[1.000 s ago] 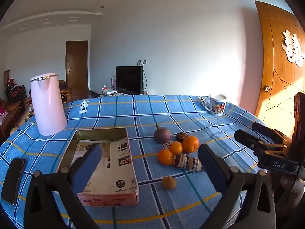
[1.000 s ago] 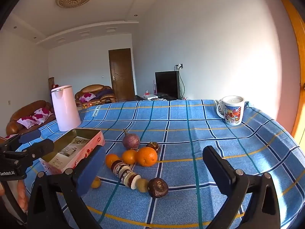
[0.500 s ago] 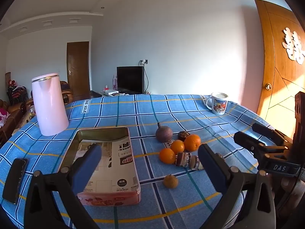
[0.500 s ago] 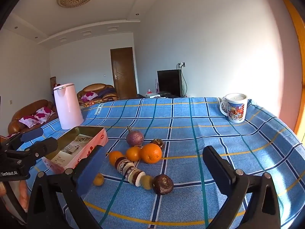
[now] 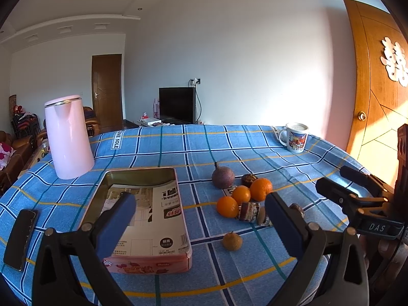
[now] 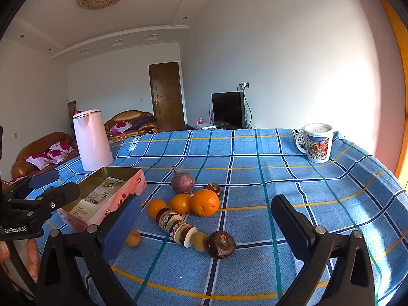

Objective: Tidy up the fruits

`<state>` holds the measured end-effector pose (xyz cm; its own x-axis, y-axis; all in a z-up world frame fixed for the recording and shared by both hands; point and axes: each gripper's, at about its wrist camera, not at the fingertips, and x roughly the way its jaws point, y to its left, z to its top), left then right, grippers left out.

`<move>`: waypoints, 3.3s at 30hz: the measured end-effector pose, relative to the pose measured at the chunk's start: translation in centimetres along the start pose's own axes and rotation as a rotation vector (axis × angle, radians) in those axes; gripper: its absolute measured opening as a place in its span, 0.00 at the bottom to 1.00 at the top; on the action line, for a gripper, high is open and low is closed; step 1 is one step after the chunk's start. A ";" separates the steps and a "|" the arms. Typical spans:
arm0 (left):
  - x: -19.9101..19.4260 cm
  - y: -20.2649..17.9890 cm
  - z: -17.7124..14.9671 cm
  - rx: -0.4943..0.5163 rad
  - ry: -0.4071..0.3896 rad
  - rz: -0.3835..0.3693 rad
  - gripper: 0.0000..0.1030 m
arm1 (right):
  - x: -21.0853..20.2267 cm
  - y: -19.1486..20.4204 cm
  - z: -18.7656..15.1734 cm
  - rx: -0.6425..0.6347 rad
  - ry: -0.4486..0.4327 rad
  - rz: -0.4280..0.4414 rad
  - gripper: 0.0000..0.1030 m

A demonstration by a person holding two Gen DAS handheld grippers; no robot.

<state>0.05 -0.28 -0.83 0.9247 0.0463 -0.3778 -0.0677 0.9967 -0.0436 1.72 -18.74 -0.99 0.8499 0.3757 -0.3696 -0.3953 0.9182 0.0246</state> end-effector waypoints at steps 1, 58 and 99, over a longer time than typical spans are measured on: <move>0.0 0.0 0.0 0.000 0.000 0.000 1.00 | 0.0 0.0 0.0 0.000 0.000 0.001 0.99; 4.8 -4.6 -4.0 0.134 0.159 -0.137 0.80 | 4.4 -3.4 -3.9 0.021 0.183 -0.016 0.78; 5.8 -2.6 -4.0 0.108 0.150 -0.139 0.27 | 4.3 -1.2 -3.5 -0.002 0.147 0.113 0.38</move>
<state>4.06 -2.84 -6.60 0.8559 -0.0946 -0.5085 0.1047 0.9945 -0.0088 4.60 -18.71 -5.89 0.7399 0.4537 -0.4968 -0.4861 0.8710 0.0714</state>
